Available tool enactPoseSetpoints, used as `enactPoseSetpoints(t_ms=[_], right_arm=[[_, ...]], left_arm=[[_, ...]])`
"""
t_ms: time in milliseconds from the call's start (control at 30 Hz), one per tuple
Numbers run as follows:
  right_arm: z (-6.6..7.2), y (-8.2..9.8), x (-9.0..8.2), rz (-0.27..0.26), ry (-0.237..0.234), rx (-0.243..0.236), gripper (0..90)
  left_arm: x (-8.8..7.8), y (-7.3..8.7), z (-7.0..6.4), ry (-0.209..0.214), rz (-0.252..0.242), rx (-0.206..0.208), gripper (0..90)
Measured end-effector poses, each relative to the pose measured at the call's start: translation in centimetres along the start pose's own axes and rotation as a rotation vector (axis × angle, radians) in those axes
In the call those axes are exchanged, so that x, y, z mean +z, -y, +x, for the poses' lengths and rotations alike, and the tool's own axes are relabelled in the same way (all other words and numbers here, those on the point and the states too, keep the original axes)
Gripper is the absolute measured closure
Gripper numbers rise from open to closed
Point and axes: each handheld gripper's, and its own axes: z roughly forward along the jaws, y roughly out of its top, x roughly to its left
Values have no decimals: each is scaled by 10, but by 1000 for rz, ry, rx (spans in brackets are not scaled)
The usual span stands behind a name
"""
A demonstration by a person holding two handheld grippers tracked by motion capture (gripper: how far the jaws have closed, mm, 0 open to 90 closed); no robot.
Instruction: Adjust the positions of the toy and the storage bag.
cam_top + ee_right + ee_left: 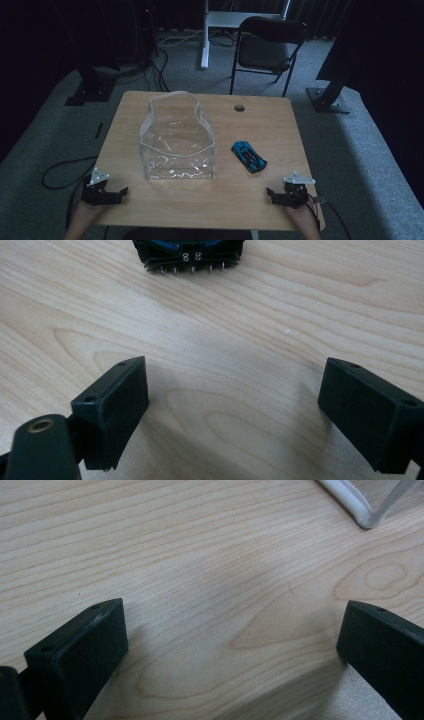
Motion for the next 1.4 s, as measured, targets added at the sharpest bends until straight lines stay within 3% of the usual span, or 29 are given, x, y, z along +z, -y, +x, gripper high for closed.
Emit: enactPoseSetpoints(t_ms=[367, 833, 1400], right_arm=[[2, -7, -2, 46, -46, 25, 111], [-2, -29, -7, -11, -73, 37, 110], [11, -70, 4, -50, -119, -19, 110]], left_arm=[[0, 0, 1, 4, 2, 4, 4], [0, 0, 1, 6, 2, 6, 4], [0, 0, 1, 9, 2, 8, 4]])
